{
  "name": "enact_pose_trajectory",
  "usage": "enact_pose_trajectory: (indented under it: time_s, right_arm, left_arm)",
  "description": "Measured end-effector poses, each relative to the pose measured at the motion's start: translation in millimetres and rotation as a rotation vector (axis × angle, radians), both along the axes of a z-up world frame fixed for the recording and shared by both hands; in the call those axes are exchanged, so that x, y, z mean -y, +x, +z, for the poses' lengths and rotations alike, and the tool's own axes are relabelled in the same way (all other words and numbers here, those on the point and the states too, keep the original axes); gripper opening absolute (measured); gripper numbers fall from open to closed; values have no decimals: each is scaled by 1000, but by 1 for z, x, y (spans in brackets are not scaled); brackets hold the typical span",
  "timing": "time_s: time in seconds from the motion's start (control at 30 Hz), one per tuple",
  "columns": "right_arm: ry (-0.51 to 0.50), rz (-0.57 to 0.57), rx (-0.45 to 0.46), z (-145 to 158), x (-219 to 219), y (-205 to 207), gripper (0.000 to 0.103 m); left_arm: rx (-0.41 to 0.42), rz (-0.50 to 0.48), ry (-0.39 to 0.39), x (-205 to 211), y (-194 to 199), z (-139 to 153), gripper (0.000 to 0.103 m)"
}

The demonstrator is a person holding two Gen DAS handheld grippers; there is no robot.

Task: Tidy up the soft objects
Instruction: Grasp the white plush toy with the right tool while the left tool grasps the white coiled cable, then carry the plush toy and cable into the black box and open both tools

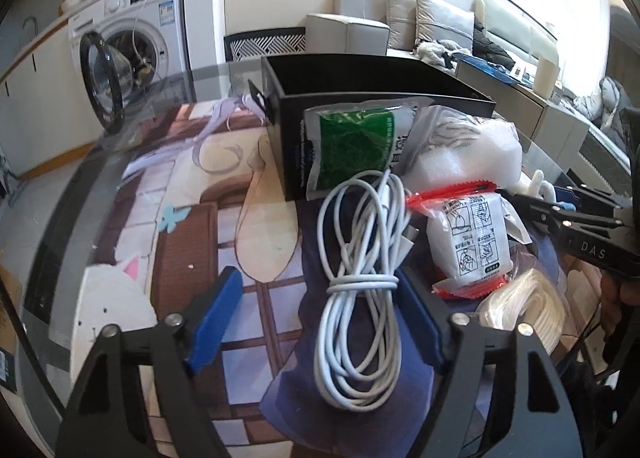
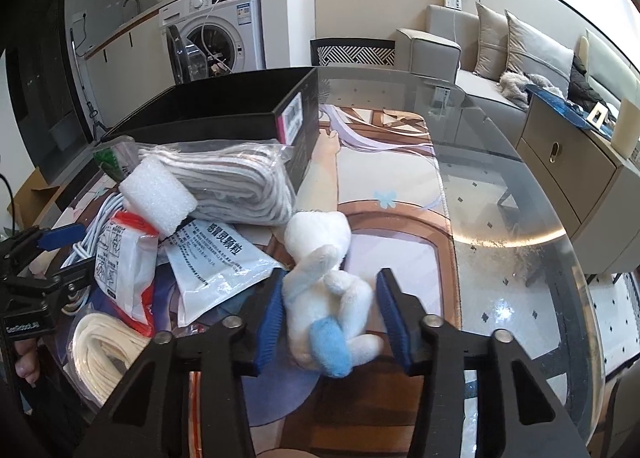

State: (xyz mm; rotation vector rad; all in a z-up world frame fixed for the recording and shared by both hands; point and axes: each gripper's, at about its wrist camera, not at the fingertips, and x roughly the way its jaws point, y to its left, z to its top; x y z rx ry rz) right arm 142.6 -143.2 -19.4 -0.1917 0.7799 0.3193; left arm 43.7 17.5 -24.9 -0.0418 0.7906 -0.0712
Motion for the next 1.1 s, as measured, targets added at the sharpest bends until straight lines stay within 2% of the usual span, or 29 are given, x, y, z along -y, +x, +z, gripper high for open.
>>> enact_pose_trajectory:
  time_s: [0.07, 0.13, 0.23, 0.5, 0.83, 1.1]
  right_arm:
    - [-5, 11, 6, 0, -2, -2, 36]
    - [-2, 18, 10, 0, -2, -5, 36]
    - [3, 23, 16, 0, -2, -8, 35]
    - [24, 34, 51, 7, 0, -19, 35]
    - [60, 20, 103, 22, 4, -34, 35]
    - [107, -7, 190, 48, 10, -44, 35]
  left_arm:
    - [6, -14, 5, 3, -2, 1, 62]
    - [11, -24, 1, 4, -2, 2, 44]
    - [15, -26, -16, 3, -4, 4, 33]
    - [35, -33, -72, -3, -15, 7, 32]
    - [122, -16, -85, -9, -31, 29, 32]
    - [179, -8, -86, -11, -35, 49, 32]
